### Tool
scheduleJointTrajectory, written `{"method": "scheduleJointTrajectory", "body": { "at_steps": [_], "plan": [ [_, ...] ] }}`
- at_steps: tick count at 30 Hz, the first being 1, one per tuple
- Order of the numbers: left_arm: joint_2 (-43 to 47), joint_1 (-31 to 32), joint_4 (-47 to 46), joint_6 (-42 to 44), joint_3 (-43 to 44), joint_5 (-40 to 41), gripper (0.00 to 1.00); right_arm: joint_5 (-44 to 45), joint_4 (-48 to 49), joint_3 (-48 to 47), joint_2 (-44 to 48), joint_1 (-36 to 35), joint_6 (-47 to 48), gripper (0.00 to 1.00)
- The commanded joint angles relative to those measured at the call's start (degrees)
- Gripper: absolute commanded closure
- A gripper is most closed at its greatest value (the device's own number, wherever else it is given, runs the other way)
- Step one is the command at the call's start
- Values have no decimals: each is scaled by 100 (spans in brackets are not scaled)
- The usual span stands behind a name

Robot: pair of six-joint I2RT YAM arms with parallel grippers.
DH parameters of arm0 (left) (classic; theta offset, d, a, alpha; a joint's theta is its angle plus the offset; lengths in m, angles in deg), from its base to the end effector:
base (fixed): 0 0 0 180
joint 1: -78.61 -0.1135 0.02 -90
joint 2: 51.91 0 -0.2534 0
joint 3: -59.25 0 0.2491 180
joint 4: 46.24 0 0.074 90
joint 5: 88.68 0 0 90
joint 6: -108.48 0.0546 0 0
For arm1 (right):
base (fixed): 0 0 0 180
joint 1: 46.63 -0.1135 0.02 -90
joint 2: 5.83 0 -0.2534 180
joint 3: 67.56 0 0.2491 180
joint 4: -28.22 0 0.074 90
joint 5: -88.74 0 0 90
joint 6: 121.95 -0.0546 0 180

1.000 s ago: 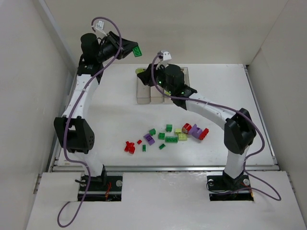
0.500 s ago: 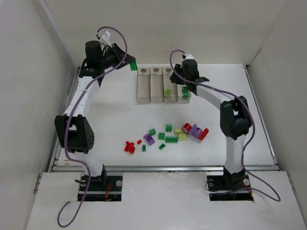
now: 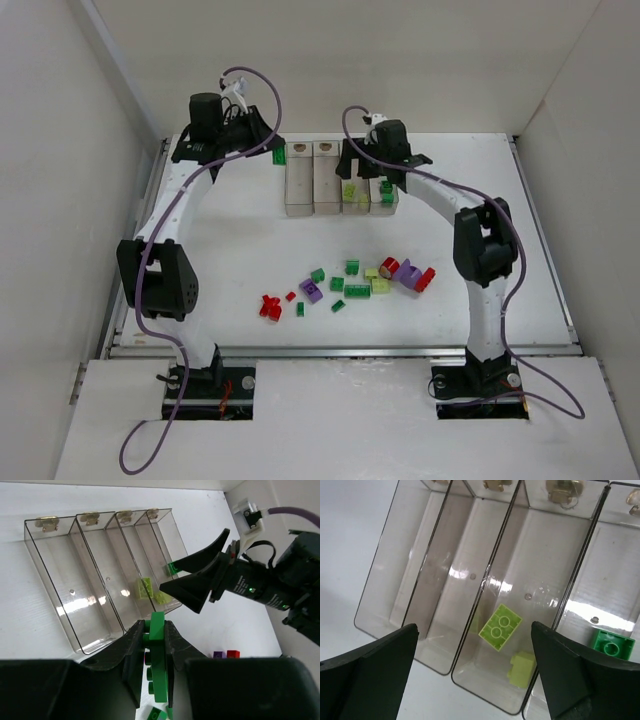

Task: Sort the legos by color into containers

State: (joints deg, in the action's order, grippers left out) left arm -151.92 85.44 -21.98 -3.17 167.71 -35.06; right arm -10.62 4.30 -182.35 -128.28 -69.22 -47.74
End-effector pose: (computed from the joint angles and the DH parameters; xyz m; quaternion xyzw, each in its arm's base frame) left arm 0.4171 -0.0826 0.3675 0.0890 0.7757 -0.3823 0.4941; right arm 0.4691 0.2048 0.2272 -0.0913 0.8660 0.2271 0.4359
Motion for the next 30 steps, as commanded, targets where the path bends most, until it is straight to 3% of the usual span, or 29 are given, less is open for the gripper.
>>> {"method": "scheduleJointTrajectory", "body": {
  "at_steps": [1, 4, 5, 8, 9, 12, 16, 26, 30],
  "plan": [
    [306, 73, -66, 477, -13, -255, 100, -364, -110, -145, 528, -35, 743, 0],
    [306, 186, -127, 811, -13, -518, 100, -1152, 4, 241, 1213, -87, 1583, 0],
    [306, 187, -249, 890, -13, -624, 100, -1982, 5, 329, 1372, -218, 1866, 0],
    [306, 240, -426, 1040, -13, -1192, 100, -3217, 5, 444, 1795, -430, 2528, 0],
    [245, 240, -600, 1040, -13, -1422, 100, -3952, 66, 444, 1795, -518, 2528, 0],
    [245, 301, -1109, 751, -65, -2170, 100, -4817, 66, 24, 1445, -589, 2152, 0],
    [298, 372, -1551, 557, -206, -2532, 100, -5573, 66, -688, 812, -641, 1492, 0],
    [350, 424, -2445, -233, -433, -2883, 100, -5304, 242, -1199, 451, -747, 938, 0],
    [473, 424, -2791, -595, -584, -2989, 100, -5409, 1268, -858, 450, -545, 96, 0]
  ]
}}
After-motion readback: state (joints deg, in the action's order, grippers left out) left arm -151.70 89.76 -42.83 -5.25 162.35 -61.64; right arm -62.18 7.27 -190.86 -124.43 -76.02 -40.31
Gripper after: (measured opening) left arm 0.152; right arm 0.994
